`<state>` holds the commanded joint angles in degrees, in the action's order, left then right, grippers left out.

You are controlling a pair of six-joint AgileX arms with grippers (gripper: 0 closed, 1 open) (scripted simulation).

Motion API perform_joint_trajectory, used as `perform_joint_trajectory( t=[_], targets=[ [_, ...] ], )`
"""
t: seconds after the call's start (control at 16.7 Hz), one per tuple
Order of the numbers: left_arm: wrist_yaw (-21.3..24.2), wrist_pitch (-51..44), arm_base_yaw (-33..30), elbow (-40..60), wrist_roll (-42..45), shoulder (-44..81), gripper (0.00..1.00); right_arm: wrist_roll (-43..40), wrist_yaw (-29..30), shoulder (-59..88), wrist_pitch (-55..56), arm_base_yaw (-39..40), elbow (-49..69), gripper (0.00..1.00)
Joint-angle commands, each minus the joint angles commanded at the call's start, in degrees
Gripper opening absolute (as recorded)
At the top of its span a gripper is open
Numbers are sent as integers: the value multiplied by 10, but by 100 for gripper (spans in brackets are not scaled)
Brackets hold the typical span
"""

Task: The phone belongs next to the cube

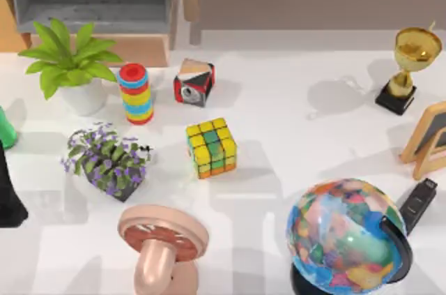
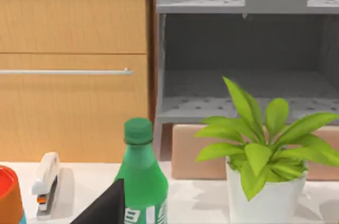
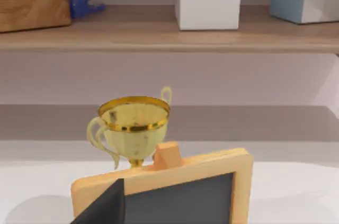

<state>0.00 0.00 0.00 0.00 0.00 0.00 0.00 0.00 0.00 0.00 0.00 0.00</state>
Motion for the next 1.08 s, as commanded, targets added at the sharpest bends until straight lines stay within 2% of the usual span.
perform_joint_trajectory(
  t=[0.24, 0.48, 1.08],
  targets=[
    [0, 0, 0, 0, 0, 0, 100, -10, 0, 17, -10, -4, 15, 100],
    [0, 0, 0, 0, 0, 0, 100, -67, -1, 122, -66, -30, 105, 100],
    [0, 0, 0, 0, 0, 0, 100, -328, -9, 671, -321, -141, 520, 100]
  ],
)
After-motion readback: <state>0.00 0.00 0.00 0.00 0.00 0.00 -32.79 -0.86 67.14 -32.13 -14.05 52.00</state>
